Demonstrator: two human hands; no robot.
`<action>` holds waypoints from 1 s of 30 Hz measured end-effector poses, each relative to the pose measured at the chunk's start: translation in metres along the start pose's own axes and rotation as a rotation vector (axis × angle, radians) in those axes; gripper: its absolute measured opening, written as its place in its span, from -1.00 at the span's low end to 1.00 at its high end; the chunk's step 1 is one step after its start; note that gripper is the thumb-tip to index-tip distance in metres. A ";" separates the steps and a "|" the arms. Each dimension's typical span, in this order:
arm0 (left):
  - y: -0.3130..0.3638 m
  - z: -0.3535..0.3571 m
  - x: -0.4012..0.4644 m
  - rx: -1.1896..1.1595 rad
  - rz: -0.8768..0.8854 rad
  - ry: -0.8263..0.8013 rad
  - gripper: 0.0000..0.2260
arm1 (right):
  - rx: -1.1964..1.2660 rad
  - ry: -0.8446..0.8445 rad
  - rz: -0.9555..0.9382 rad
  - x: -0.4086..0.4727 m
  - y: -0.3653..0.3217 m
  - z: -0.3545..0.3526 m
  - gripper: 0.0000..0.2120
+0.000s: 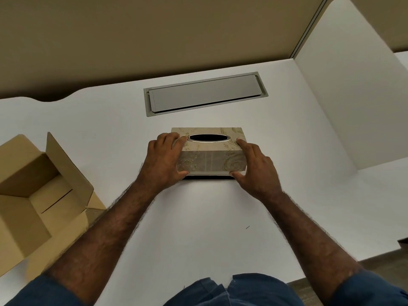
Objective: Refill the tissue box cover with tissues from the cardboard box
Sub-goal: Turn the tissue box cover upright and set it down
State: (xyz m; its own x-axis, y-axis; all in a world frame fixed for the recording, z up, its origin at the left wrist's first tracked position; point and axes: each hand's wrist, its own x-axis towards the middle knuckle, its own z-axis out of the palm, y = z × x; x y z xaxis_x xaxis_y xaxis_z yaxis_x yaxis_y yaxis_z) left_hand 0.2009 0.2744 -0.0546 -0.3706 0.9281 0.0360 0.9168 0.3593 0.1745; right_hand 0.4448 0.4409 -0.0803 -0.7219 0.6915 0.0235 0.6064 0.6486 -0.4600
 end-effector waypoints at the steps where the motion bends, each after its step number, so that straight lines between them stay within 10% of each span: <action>1: 0.000 0.001 -0.002 0.006 0.000 0.002 -0.08 | -0.002 0.003 -0.003 -0.001 0.000 0.001 -0.03; 30: 0.009 0.040 -0.038 -0.088 0.011 0.090 -0.32 | -0.061 0.157 -0.186 -0.024 -0.012 0.026 -0.30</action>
State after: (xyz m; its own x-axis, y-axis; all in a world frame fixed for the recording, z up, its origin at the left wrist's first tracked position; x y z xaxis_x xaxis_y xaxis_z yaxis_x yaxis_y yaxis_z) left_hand 0.2291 0.2458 -0.0941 -0.3758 0.9182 0.1256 0.9057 0.3352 0.2595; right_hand 0.4460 0.4078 -0.0983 -0.7650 0.5965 0.2427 0.4904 0.7838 -0.3810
